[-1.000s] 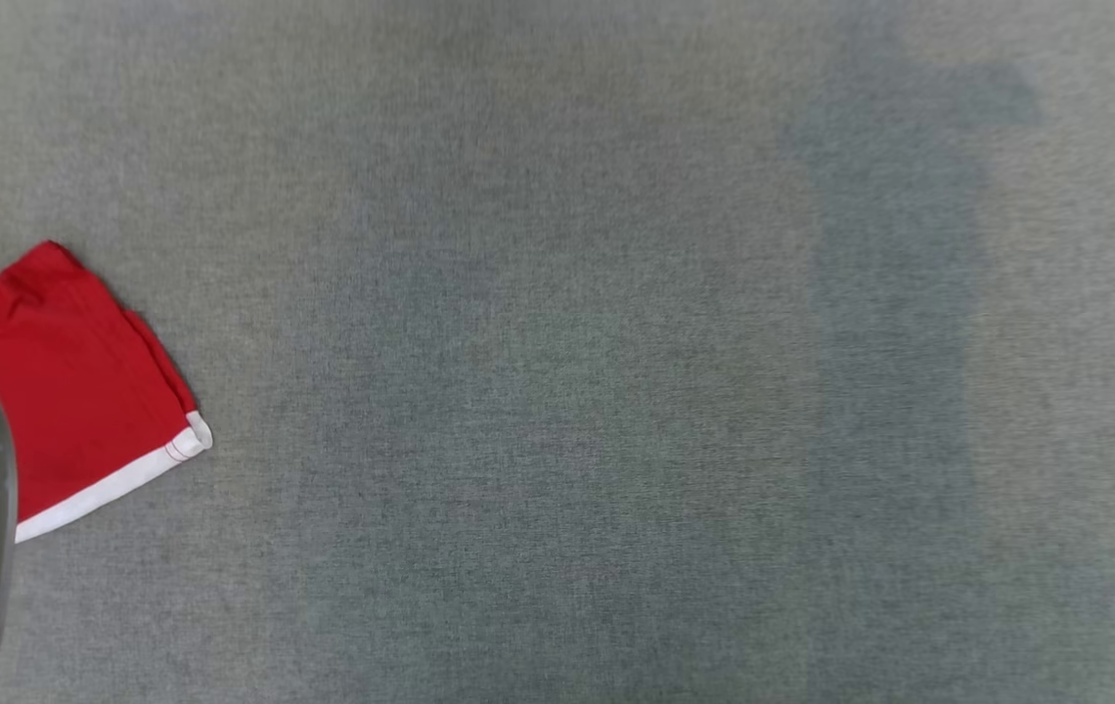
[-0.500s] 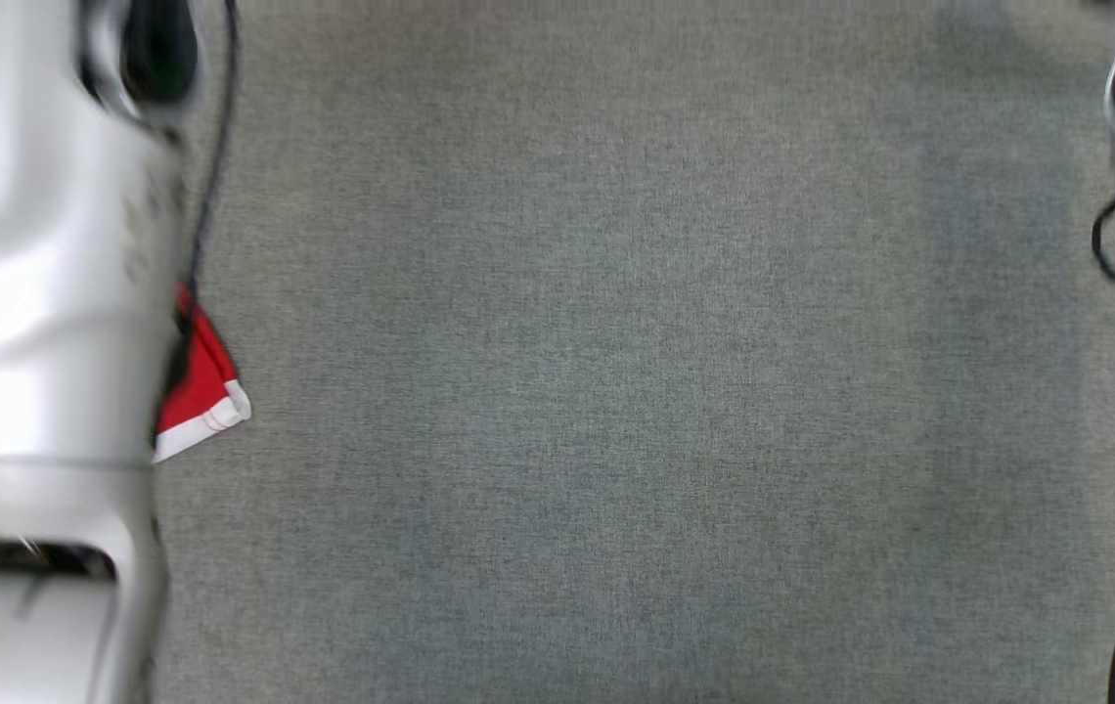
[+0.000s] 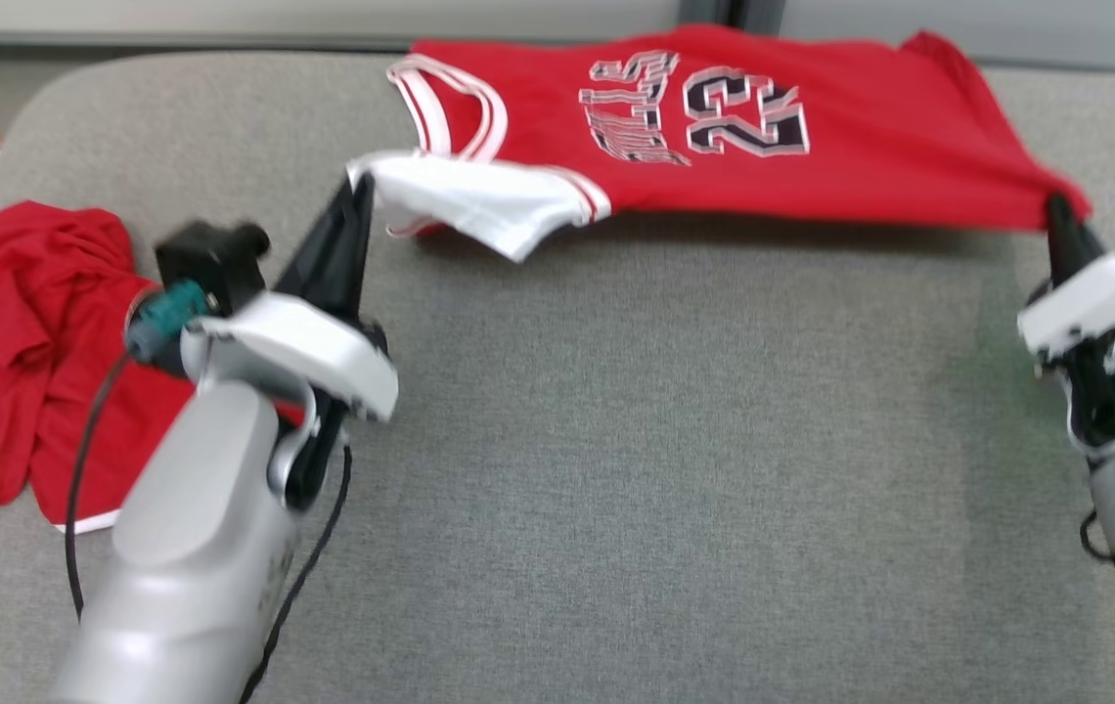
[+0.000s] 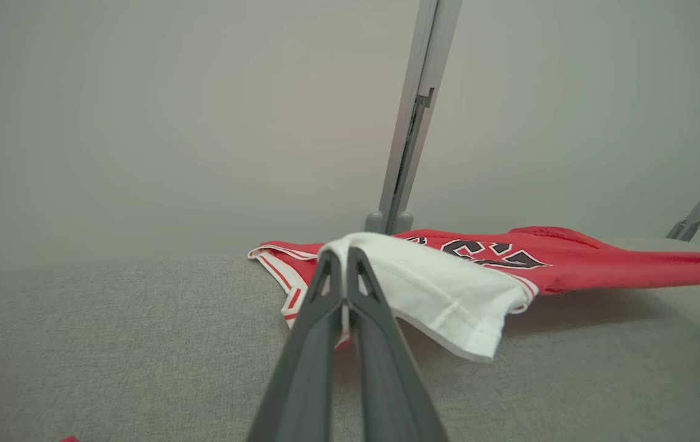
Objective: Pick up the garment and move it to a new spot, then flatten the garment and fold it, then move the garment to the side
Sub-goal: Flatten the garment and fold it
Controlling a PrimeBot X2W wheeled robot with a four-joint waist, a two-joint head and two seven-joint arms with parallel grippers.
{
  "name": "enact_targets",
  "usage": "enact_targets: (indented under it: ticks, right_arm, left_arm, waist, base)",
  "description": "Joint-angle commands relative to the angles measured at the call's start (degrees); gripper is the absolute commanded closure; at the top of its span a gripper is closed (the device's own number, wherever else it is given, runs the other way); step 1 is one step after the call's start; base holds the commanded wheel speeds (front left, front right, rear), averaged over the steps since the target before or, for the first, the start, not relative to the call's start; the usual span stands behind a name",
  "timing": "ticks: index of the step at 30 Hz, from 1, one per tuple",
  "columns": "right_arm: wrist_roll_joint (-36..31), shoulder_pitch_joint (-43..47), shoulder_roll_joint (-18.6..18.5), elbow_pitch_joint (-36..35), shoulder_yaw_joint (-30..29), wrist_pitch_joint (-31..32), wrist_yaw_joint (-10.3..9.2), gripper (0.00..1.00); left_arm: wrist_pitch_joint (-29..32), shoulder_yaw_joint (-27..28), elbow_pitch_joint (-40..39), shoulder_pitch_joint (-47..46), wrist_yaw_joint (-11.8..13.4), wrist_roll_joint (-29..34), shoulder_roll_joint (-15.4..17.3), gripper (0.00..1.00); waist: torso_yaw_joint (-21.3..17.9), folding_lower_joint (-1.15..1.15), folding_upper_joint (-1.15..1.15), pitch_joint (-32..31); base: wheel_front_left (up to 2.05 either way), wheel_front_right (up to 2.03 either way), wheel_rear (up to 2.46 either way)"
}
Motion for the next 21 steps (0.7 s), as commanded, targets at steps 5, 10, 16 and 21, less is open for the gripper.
enact_targets:
  ticks: [5, 10, 16, 21]
  right_arm:
    - [2.74, 6.56, -2.12, 0.99, 2.32, 2.83, -0.01, 1.0]
    - [4.02, 10.79, -4.21, -0.43, 6.13, 6.21, -0.01, 1.0]
    - [4.66, 14.97, -7.18, -3.24, 11.21, 8.93, -0.01, 1.0]
    - [5.69, 17.18, -9.31, -5.22, 14.76, 11.01, -0.01, 1.0]
  left_arm:
    - [-0.26, -6.12, -0.06, 6.0, -0.05, 0.03, 3.03, 1.0]
    - [0.23, -11.15, 0.0, 10.45, -0.05, -2.25, 4.85, 1.0]
    - [4.4, -15.96, -1.84, 14.23, -0.05, -5.99, 7.58, 1.0]
    - [10.18, -19.88, -6.28, 16.34, -0.05, -10.3, 11.59, 1.0]
  waist:
    - [-0.16, 0.0, 0.0, -6.26]
    - [-1.02, 0.0, 0.0, -9.73]
    - [-1.43, 0.0, 0.0, -13.14]
    - [-1.55, 0.0, 0.0, -14.97]
  base:
    - [0.0, 0.0, 0.0]
    - [0.0, 0.0, 0.0]
    - [0.0, 0.0, 0.0]
    - [0.0, 0.0, 0.0]
